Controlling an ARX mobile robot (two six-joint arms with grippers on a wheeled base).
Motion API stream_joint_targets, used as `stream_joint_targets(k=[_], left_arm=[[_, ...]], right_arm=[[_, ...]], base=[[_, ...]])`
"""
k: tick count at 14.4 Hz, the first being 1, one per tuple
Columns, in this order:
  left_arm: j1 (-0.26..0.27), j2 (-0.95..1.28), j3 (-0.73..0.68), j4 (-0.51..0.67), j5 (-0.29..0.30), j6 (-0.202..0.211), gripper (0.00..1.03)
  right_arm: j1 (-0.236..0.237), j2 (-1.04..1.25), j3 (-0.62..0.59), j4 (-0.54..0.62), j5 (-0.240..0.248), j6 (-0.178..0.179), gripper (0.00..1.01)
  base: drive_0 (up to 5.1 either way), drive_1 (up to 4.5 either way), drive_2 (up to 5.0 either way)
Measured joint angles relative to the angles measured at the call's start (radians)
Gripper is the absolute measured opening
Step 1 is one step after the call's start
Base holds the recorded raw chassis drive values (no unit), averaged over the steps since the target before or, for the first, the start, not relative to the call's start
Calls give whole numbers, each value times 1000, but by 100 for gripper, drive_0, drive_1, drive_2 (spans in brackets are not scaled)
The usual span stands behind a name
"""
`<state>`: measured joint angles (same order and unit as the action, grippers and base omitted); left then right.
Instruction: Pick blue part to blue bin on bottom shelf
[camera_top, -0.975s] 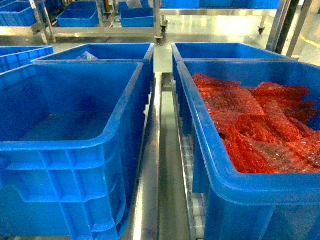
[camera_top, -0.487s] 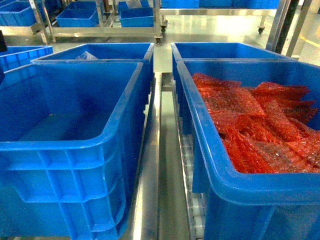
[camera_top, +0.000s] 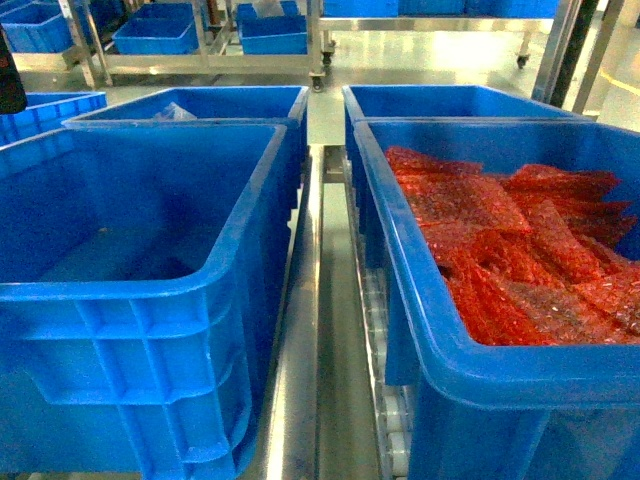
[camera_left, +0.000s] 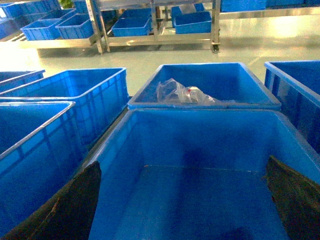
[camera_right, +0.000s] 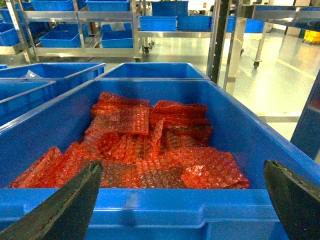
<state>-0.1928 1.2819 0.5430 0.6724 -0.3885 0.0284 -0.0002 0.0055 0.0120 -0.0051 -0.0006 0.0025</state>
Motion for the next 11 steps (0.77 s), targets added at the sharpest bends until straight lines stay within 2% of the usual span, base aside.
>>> stream_joint_targets(k=[1, 2, 3, 7, 8, 10, 11], left_arm=[[26, -4, -31, 88, 112, -7, 89], [47, -48, -92, 119, 210, -16, 76], [61, -97, -156, 127, 253, -21, 64], [115, -277, -337, 121, 307, -22, 7], [120, -303, -358, 112, 314, -26, 2], [131, -319, -369, 106, 327, -25, 2], [148, -330, -375, 99, 355, -25, 2]], right_arm=[[0, 0, 0, 0, 0, 0, 98], [0, 0, 0, 0, 0, 0, 98], [0, 0, 0, 0, 0, 0, 98], [0, 0, 0, 0, 0, 0, 98], [0, 0, 0, 0, 0, 0, 98], [0, 0, 0, 0, 0, 0, 98], [0, 0, 0, 0, 0, 0, 98]], base=[[0, 0, 0], [0, 0, 0], [0, 0, 0], [0, 0, 0], [0, 0, 0], [0, 0, 0], [0, 0, 0]])
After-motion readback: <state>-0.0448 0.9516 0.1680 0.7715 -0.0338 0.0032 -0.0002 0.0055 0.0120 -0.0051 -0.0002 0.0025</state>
